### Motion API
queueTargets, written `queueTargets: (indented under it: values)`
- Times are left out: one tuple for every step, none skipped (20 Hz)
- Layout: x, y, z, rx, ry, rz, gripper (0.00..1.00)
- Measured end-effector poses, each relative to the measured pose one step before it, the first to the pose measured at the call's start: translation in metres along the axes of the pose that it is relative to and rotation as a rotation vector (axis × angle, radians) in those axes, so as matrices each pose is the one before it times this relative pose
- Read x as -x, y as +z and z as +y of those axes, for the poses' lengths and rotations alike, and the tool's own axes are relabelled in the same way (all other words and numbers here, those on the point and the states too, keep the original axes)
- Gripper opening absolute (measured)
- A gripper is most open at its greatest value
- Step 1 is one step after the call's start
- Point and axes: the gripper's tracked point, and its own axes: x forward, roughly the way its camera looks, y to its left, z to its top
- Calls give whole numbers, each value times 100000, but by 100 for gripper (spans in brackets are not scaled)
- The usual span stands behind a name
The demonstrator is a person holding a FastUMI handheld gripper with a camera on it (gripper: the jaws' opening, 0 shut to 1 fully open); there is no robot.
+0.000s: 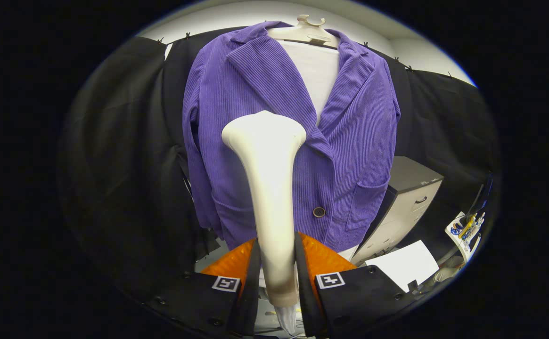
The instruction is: Iron the clothes twice with a garment steamer, once on the left side and once on the right side.
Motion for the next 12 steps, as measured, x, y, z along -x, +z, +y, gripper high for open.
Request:
queueTargets:
  values:
    - [-107, -749, 49, -4, 288, 1368, 45]
    - [-249, -854, 113, -46, 884, 1958, 45]
    - [-167, -1103, -54, -161, 507, 2300, 45]
    - [-445, -1011, -92, 24, -50, 1396, 45]
    - [-223, -705, -233, 683, -609, 1264, 45]
    - [-212, -763, -130, 531, -513, 1114, 45]
    - [-289, -669, 40, 132, 85, 1275, 45]
    - [-329, -729, 328, -51, 255, 1634, 45]
    - [-415, -799, -28, -141, -30, 1419, 45]
    - [-548, -863, -137, 221, -277, 1326, 45]
    - [-419, -829, -110, 602, -494, 1587, 45]
    - [-498, -856, -92, 541, -352, 1592, 45]
